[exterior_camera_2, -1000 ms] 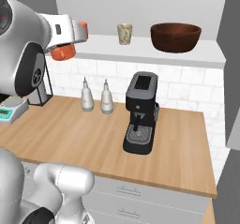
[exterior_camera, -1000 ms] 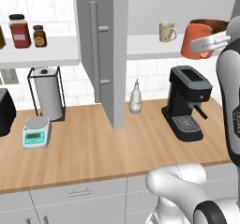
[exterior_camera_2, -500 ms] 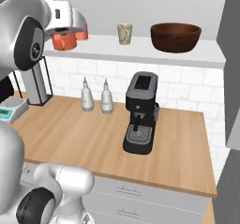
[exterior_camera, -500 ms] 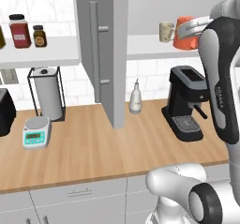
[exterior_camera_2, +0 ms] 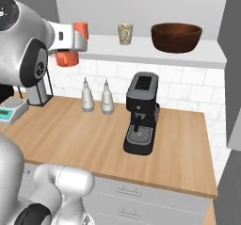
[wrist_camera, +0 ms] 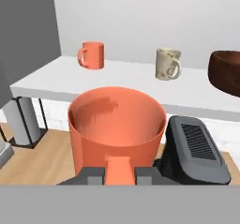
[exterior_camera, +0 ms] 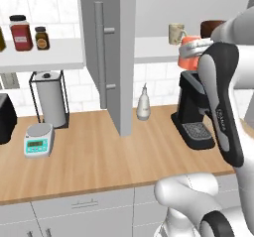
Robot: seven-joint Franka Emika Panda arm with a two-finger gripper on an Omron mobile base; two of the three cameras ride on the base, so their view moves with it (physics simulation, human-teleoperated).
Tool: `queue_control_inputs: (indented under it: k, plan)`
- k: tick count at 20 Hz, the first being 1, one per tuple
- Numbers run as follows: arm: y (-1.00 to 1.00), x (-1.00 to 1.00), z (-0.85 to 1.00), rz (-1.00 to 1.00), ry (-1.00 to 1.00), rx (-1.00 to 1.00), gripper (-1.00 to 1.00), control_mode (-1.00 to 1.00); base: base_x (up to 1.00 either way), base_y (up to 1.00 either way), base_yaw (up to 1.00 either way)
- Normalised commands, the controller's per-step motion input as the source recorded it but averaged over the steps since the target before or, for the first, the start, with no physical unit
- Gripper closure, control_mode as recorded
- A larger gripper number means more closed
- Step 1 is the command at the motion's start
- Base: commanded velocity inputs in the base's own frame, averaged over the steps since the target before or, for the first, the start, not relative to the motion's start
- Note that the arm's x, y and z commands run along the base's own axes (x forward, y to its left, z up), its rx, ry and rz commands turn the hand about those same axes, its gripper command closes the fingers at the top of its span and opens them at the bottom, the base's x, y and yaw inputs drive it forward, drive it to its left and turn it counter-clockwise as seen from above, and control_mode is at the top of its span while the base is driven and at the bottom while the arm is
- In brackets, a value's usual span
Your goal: Gather all objects into one cabinet and sort the glasses and bowls to opposite sides.
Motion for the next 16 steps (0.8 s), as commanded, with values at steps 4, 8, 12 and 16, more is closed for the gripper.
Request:
queue_control_inputs:
  k: [4, 8, 12, 16]
  plan:
    - [-0.29, 0.43, 0.29, 0.0, 0.06, 0.42, 1.0, -1.0, 0.0, 0.0, 0.0]
    - [-0.01, 0.53, 0.33, 0.0, 0.16, 0.16, 1.0, -1.0, 0.0, 0.0, 0.0]
    - [0.14, 0.31, -0.12, 0.0, 0.29, -0.15, 1.0, -1.0, 0.0, 0.0, 0.0]
    - [0.04, 0.12, -0.04, 0.0, 0.08, -0.11, 1.0, -1.0, 0.0, 0.0, 0.0]
